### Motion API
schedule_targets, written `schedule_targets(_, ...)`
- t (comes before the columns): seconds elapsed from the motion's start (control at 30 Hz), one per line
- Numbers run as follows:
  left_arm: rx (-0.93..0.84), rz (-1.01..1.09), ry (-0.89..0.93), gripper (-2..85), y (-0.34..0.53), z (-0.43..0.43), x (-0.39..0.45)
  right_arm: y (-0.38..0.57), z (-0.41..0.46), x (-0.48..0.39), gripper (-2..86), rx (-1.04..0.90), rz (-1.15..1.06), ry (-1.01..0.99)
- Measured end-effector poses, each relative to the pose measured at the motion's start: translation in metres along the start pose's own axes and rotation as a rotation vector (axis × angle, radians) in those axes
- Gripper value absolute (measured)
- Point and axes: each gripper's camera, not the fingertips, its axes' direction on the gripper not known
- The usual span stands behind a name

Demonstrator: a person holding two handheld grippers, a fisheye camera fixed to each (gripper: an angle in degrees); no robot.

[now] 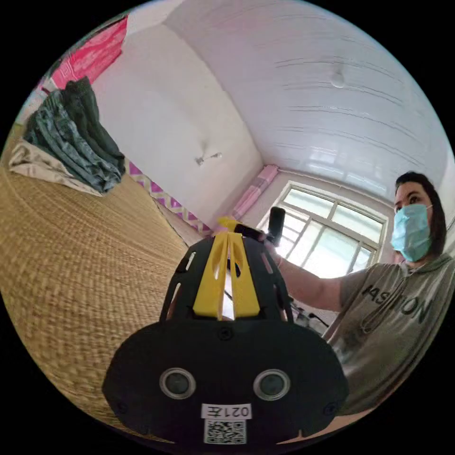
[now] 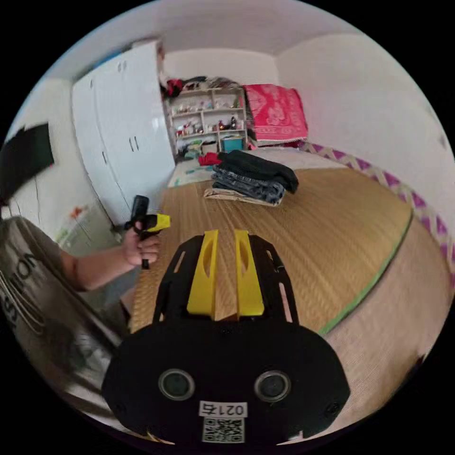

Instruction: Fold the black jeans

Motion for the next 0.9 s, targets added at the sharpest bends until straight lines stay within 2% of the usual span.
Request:
schedule_targets(0.07,0.087,-0.004,0.114,-1.0,0.013,-0.004,-0.004,-0.05,0.055,-0.021,9.1,-0.049,-0.111,0.04)
schedule_targets(0.17,0.032,0.003,0.188,-0.9,0.021,0.004,-0.004,-0.128,0.14,-0.05,9.2,-0.103,-0.238,0.13)
schedule_targets(0.3,0.027,0.026,0.24,-0.7,0.033,0.007,0.002,-0.224,0.232,-0.084,7.1,-0.076,-0.378,0.312)
schedule_targets(0.6,0.037,0.073,0.359,3.9,0.051,0.012,0.01,-0.34,0.408,-0.151,13.0,-0.246,-0.638,0.484)
schedule_targets(0.83,0.037,0.074,0.374,4.7,0.056,0.02,0.008,-0.386,0.452,-0.143,14.6,-0.26,-0.587,0.45)
schedule_targets(0.9,0.036,0.072,0.37,4.7,0.057,0.023,0.006,-0.397,0.456,-0.128,11.5,-0.299,-0.531,0.311)
